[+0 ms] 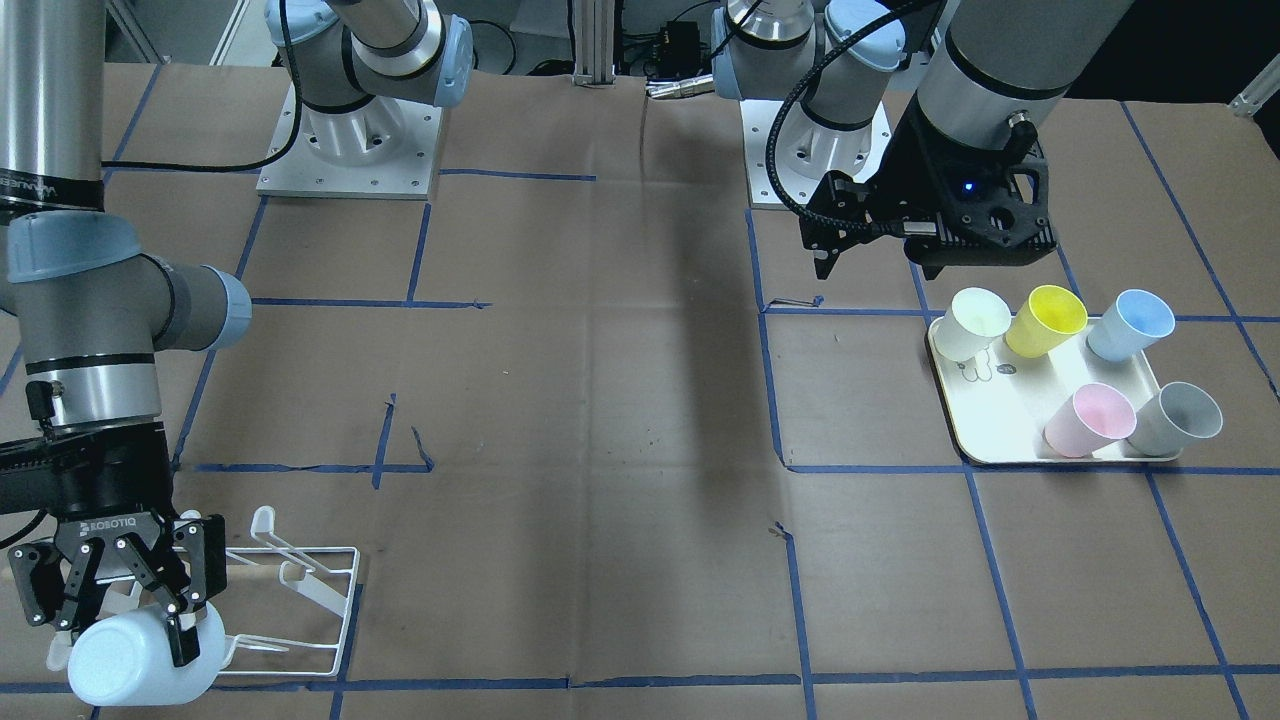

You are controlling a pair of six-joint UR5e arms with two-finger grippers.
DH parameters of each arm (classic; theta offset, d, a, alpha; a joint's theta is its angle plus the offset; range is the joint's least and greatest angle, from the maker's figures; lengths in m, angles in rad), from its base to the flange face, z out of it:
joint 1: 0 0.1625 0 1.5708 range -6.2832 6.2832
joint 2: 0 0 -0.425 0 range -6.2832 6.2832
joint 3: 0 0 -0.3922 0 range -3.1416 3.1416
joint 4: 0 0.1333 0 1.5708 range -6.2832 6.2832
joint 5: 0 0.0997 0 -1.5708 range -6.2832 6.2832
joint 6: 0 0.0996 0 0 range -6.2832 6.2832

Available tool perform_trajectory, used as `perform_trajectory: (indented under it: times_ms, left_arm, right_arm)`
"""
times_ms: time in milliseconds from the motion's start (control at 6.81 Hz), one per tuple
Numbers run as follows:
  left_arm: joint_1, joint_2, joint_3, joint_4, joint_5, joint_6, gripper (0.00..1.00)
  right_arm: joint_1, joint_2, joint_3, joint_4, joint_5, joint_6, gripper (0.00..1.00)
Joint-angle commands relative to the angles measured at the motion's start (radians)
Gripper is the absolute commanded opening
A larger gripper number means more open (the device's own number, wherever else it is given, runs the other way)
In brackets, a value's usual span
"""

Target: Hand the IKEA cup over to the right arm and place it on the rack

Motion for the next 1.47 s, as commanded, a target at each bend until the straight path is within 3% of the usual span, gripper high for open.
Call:
perform_trajectory:
  times_ms: [0,294,440,587,1028,1321]
  left_arm:
    - [0.006,0.002,-0.004,0.009,0.001,0.056,0.99]
    - [0.046,0.017,-0.051,0.052,-0.001,0.105,0.99]
    - [0.075,0.043,-0.097,0.096,-0.001,0.132,0.99]
    - [0.121,0.076,-0.149,0.098,-0.001,0.175,0.99]
    - [0.415,0.154,-0.318,0.138,0.001,0.429,0.98]
    - [0.552,0.208,-0.416,0.153,0.011,0.549,0.97]
  right_arm:
    - [0.005,0.026,0.018,-0.028,-0.003,-0.001,0.46]
    - [0.025,0.044,0.018,-0.069,-0.006,0.007,0.61]
    - [0.028,0.044,0.018,-0.057,-0.005,0.016,0.93]
    - [0.028,0.044,0.018,-0.051,-0.005,0.027,1.00]
    - [0.026,0.037,0.009,-0.053,-0.003,0.027,1.00]
    - [0.025,0.026,0.004,-0.054,-0.005,0.024,1.00]
